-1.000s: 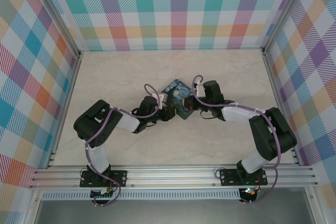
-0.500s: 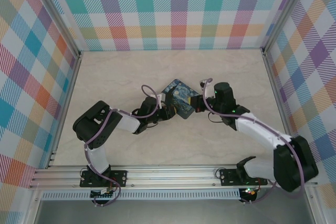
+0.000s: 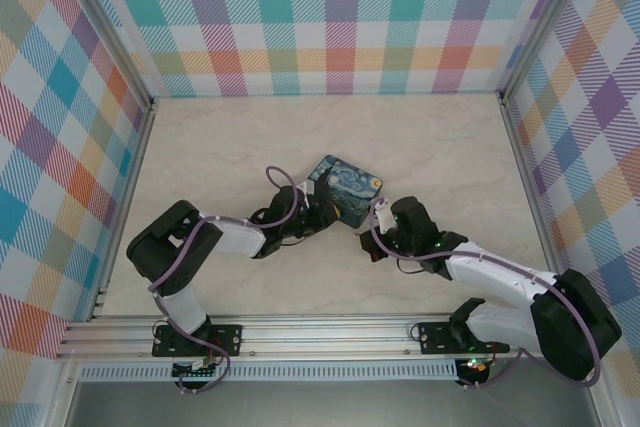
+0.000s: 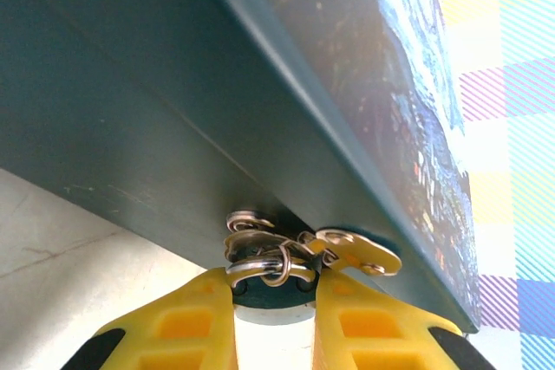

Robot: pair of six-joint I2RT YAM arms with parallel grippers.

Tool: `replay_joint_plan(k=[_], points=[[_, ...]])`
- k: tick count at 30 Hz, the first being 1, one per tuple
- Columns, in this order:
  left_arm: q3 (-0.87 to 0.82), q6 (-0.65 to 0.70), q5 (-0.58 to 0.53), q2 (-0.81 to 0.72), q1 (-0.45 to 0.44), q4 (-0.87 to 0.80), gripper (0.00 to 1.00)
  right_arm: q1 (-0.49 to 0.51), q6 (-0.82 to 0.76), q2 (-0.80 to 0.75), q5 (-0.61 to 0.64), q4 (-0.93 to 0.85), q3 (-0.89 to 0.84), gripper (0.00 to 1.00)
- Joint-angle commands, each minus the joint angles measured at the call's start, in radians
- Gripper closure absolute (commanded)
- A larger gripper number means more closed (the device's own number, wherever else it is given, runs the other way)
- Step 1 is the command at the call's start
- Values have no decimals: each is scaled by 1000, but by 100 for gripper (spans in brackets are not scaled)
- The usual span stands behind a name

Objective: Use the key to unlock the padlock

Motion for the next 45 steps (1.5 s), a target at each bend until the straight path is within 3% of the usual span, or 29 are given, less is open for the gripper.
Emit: replay_joint_plan(k=[1,15,35,45], points=[[18,-53,-6,-43,-28,-6,82,8,-34,33,38,62,0,95],[47,-178,-46,-33,-73,-12,84,38,-35,161,112,184,-12,95],[46,-198,-75,-32,-90,1,86,44,-3,226,197,277,1,95],[41,-206,-80,-33,-89,4,87,44,12,249,181,317,5,95]])
